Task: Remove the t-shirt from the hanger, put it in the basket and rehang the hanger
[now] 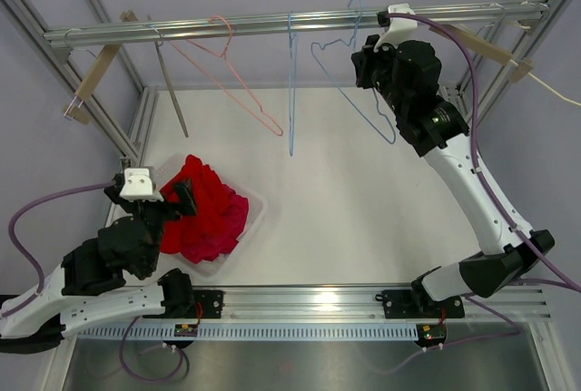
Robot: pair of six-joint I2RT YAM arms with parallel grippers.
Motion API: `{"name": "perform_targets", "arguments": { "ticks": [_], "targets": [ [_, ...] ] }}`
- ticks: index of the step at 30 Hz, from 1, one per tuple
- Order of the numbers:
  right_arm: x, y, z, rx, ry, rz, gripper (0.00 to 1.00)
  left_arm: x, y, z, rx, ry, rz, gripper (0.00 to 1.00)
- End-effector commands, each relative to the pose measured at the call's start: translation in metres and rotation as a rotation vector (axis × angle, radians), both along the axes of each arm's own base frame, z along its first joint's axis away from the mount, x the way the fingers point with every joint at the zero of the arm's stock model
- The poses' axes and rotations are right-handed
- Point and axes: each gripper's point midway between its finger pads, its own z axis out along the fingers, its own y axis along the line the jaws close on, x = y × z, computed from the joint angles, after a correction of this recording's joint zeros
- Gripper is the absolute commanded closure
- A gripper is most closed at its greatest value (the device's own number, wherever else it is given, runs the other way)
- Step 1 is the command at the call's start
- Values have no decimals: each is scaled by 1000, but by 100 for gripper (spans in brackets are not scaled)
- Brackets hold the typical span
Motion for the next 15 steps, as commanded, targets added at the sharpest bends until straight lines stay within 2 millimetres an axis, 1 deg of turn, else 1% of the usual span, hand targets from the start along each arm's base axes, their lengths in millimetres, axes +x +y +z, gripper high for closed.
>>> {"name": "perform_targets", "arguments": {
  "ticks": [1, 4, 5, 6, 7, 8, 9, 10, 11, 12, 13, 15],
  "targets": [
    [2, -1, 18, -6, -55, -15, 100, -2, -17, 25, -197, -14, -86, 1],
    [5, 0, 13, -16, -45, -15, 100, -2, -22, 11, -223, 24, -67, 1],
    [6, 0, 11, -19, -43, -16, 100, -2, -19, -4, -184, 52, -41, 1],
    [6, 1, 10, -19, -40, -16, 100, -2, -21, -11, -250, 67, -19, 1],
    [6, 1, 10, -20, -42, -12, 100, -2, -24, -21, -257, 88, -2, 1],
    [6, 3, 6, -20, -36, -4, 100, -4, -19, -34, -233, 117, 23, 1],
    [4, 3, 7, -11, -39, -1, 100, -4, -23, -48, -310, 135, 46, 1],
    [4, 4, 7, -8, -40, 3, 100, -5, -25, -58, -329, 151, 58, 1],
    [3, 5, 2, -10, -31, 10, 100, -7, -24, -71, -326, 176, 71, 1],
    [3, 5, 2, -8, -32, 13, 100, -7, -26, -84, -363, 191, 87, 1],
    [3, 6, 0, -9, -27, 16, 100, -7, -28, -88, -372, 198, 88, 1],
    [4, 6, -8, -17, -11, 13, 100, -7, -31, -89, -396, 203, 88, 1]
  ]
}}
